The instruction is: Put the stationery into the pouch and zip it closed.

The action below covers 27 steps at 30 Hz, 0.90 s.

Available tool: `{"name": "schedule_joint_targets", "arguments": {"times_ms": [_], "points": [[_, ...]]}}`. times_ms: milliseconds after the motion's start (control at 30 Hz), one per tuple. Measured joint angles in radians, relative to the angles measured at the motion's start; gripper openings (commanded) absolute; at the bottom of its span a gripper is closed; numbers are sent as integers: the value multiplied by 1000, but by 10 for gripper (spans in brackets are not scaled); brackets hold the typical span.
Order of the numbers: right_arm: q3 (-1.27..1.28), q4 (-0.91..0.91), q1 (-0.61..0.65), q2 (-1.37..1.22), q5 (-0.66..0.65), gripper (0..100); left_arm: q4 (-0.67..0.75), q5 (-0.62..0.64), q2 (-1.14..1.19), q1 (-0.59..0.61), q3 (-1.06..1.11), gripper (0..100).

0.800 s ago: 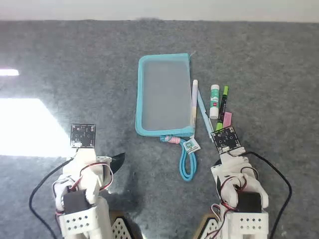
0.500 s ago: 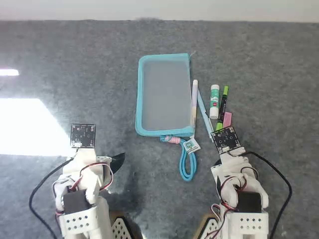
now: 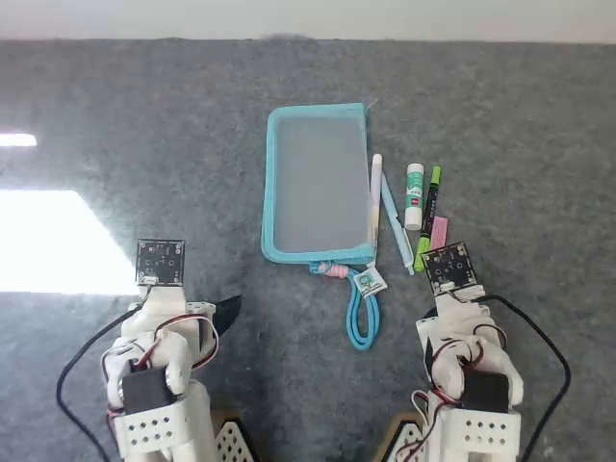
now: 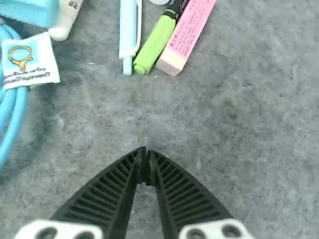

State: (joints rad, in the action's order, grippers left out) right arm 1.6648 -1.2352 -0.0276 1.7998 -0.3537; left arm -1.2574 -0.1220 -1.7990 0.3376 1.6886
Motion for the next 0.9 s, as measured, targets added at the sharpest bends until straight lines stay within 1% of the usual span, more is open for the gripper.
{"name": "schedule_joint_targets", "arguments": {"times_ms": [533,600,733,833,900], "points": [[0,17,0,0,0,9,0,0,0,0,0,383],[0,51,0,0,-29,9,0,0,0,-6,0,383],[0,146,0,0,-175,11,0,0,0,-60,0,383],[-21,167,3,0,-203,58,0,0,0,-123,0,383],[-37,166,57,0,-204,96,21,0,0,-152,0,383]]}}
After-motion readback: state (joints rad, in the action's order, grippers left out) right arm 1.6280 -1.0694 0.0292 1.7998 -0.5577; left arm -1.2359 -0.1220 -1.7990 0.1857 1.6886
